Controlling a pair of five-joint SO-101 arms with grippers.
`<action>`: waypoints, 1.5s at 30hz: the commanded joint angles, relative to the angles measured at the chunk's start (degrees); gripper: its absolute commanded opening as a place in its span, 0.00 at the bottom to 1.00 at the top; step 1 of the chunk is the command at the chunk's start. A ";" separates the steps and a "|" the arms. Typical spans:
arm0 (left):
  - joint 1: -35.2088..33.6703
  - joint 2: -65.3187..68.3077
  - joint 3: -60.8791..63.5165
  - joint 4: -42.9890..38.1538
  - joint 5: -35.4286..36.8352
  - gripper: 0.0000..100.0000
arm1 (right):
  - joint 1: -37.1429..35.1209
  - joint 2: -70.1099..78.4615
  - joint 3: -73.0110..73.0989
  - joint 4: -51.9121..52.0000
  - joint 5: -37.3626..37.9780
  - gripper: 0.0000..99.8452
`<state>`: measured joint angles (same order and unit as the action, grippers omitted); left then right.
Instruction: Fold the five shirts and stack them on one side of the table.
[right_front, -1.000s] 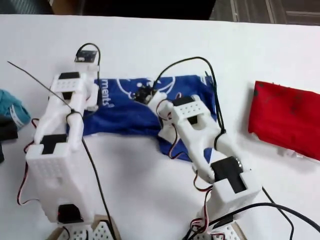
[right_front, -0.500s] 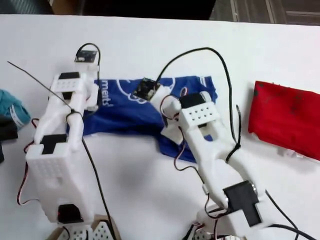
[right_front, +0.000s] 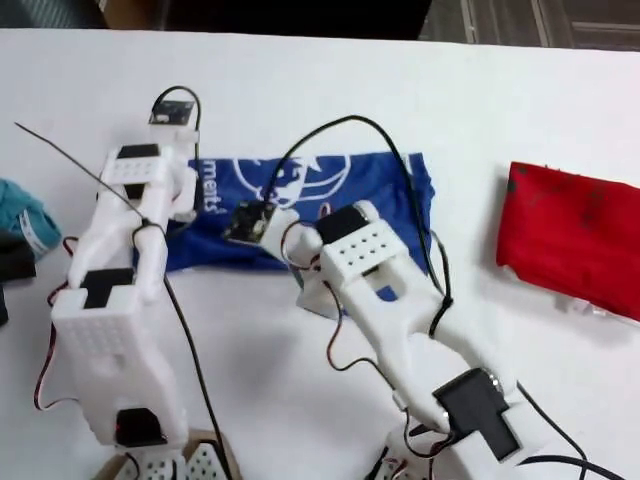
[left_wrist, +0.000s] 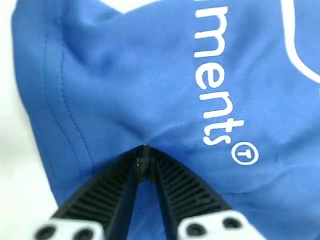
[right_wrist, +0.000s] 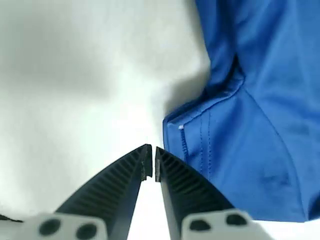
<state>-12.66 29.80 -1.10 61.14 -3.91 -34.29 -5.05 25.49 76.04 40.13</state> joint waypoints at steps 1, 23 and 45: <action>-2.46 -0.62 0.04 -1.05 0.18 0.03 | 2.86 -3.03 0.35 0.31 -0.09 0.07; -2.46 -0.62 0.13 -1.05 0.18 0.03 | 11.65 8.66 10.55 -11.12 8.62 0.26; -2.46 -0.62 0.04 -1.05 0.18 0.03 | 11.56 14.90 8.35 -8.66 11.69 0.02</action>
<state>-12.66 29.80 -1.10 61.14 -3.91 -22.95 8.13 33.67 67.25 51.30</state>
